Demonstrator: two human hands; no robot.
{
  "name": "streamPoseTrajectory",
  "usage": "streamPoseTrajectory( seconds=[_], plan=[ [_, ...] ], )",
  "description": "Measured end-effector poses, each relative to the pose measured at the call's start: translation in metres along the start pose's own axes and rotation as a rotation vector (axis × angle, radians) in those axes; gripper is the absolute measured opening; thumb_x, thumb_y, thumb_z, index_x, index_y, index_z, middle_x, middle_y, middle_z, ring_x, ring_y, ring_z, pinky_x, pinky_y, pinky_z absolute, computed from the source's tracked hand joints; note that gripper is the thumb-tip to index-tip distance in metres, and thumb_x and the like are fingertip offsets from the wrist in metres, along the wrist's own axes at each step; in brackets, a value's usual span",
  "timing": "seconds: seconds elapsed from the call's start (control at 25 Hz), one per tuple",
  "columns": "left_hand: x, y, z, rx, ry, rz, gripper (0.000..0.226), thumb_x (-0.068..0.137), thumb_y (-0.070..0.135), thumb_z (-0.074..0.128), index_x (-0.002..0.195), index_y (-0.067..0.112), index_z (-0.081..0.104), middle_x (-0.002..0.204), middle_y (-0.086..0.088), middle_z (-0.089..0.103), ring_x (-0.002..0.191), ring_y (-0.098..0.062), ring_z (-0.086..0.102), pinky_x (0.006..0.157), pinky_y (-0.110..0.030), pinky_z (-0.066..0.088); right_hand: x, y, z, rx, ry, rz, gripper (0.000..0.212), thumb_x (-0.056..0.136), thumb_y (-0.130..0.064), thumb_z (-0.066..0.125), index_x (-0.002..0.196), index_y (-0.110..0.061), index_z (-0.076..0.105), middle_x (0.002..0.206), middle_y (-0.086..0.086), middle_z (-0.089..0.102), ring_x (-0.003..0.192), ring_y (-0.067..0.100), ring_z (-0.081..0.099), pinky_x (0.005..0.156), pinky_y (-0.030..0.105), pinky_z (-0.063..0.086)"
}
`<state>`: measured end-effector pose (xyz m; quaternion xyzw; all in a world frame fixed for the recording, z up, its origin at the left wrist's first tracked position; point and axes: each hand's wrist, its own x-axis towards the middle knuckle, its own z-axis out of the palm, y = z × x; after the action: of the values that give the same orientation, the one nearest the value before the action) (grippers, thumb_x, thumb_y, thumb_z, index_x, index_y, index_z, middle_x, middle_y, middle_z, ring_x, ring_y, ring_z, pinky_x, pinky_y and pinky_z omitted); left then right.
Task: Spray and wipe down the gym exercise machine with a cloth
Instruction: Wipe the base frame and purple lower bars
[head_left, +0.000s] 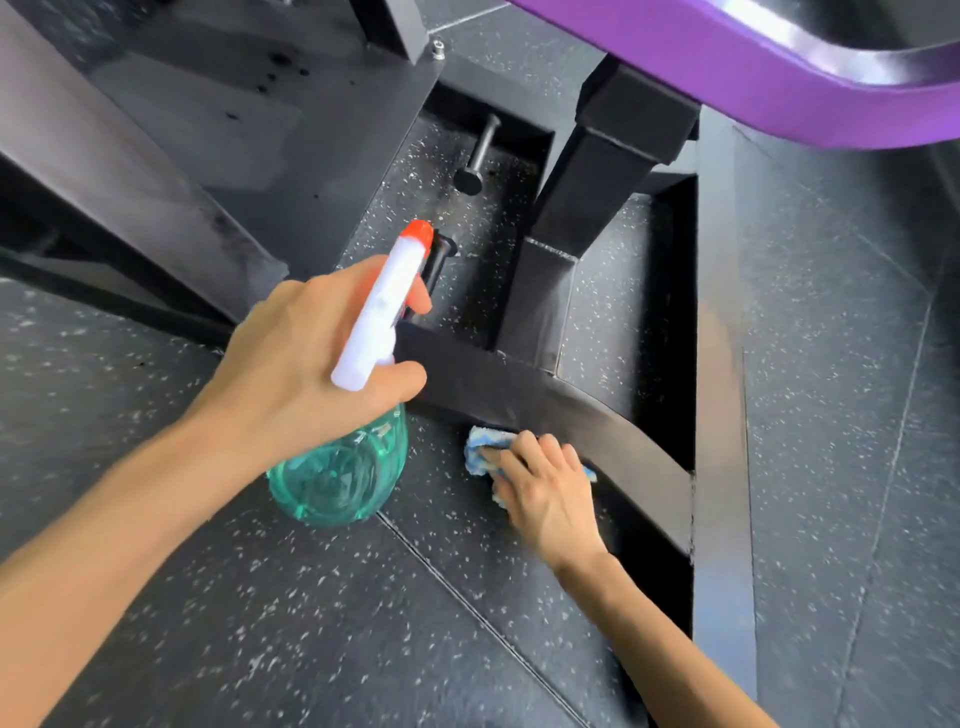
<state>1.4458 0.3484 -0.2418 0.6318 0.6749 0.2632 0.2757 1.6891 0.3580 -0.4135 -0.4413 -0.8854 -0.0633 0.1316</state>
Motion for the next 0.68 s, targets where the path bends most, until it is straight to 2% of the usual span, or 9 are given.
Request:
streamPoseTrajectory(
  seconds=[0.08, 0.16, 0.24, 0.32, 0.44, 0.56, 0.6, 0.68],
  plan=[
    [-0.005, -0.003, -0.002, 0.015, 0.013, 0.010, 0.048, 0.058, 0.032, 0.050, 0.106, 0.031, 0.054, 0.065, 0.013, 0.059, 0.073, -0.034, 0.051, 0.075, -0.042, 0.048, 0.001, -0.008, 0.004, 0.131, 0.118, 0.055, 0.009, 0.081, -0.013, 0.059, 0.086, -0.016, 0.066, 0.089, -0.008, 0.038, 0.071, 0.019, 0.036, 0.062, 0.034, 0.033],
    [-0.010, -0.006, -0.004, 0.017, 0.005, 0.007, 0.049, 0.059, 0.031, 0.050, 0.107, 0.029, 0.055, 0.059, 0.005, 0.056, 0.072, -0.033, 0.052, 0.074, -0.041, 0.049, 0.007, -0.019, -0.006, 0.360, 0.239, 0.228, 0.012, 0.086, -0.014, 0.051, 0.091, -0.016, 0.062, 0.092, -0.014, 0.038, 0.077, 0.018, 0.042, 0.068, 0.034, 0.038],
    [-0.014, -0.010, -0.008, 0.018, -0.009, -0.017, 0.048, 0.059, 0.031, 0.050, 0.106, 0.029, 0.055, 0.067, 0.010, 0.060, 0.073, -0.032, 0.053, 0.075, -0.040, 0.048, 0.027, -0.021, -0.018, 0.486, 0.357, 0.472, 0.014, 0.087, -0.022, 0.053, 0.098, -0.023, 0.059, 0.093, -0.014, 0.038, 0.084, 0.018, 0.048, 0.075, 0.032, 0.041],
    [-0.015, -0.014, -0.012, 0.019, 0.000, -0.058, 0.047, 0.058, 0.033, 0.050, 0.104, 0.031, 0.055, 0.075, 0.026, 0.058, 0.071, -0.031, 0.052, 0.075, -0.039, 0.048, 0.054, -0.015, -0.012, 0.412, 0.361, 0.593, 0.016, 0.085, -0.027, 0.055, 0.096, -0.018, 0.061, 0.096, -0.002, 0.048, 0.086, 0.022, 0.047, 0.079, 0.035, 0.040],
    [-0.020, -0.019, -0.020, 0.020, 0.022, -0.073, 0.046, 0.058, 0.032, 0.050, 0.104, 0.030, 0.054, 0.078, 0.027, 0.058, 0.070, -0.030, 0.052, 0.076, -0.041, 0.048, 0.074, -0.027, 0.007, 0.281, 0.247, 0.540, 0.020, 0.088, -0.028, 0.050, 0.098, -0.011, 0.054, 0.109, 0.009, 0.052, 0.098, 0.027, 0.046, 0.088, 0.040, 0.038],
    [-0.027, -0.020, -0.030, -0.013, 0.058, -0.090, 0.043, 0.058, 0.032, 0.051, 0.101, 0.031, 0.056, 0.077, 0.021, 0.060, 0.070, -0.028, 0.055, 0.074, -0.040, 0.047, 0.099, -0.074, 0.025, 0.369, 0.129, 0.302, 0.024, 0.091, -0.023, 0.041, 0.112, -0.012, 0.046, 0.132, 0.010, 0.047, 0.124, 0.027, 0.041, 0.104, 0.040, 0.028],
    [-0.028, -0.019, -0.032, -0.008, 0.059, -0.095, 0.042, 0.057, 0.032, 0.051, 0.099, 0.033, 0.056, 0.077, 0.022, 0.060, 0.070, -0.028, 0.055, 0.072, -0.039, 0.047, 0.113, -0.096, 0.030, 0.384, 0.066, 0.196, 0.026, 0.091, -0.021, 0.041, 0.115, -0.012, 0.043, 0.134, 0.009, 0.047, 0.128, 0.026, 0.041, 0.104, 0.038, 0.027],
    [-0.030, -0.018, -0.032, 0.014, 0.083, -0.111, 0.033, 0.056, 0.033, 0.050, 0.089, 0.039, 0.052, 0.074, 0.016, 0.060, 0.069, -0.027, 0.055, 0.068, -0.038, 0.045, 0.143, -0.140, 0.036, 0.356, 0.019, 0.097, 0.022, 0.090, -0.019, 0.039, 0.112, -0.016, 0.040, 0.118, 0.005, 0.059, 0.116, 0.022, 0.055, 0.095, 0.034, 0.039]
  ],
)
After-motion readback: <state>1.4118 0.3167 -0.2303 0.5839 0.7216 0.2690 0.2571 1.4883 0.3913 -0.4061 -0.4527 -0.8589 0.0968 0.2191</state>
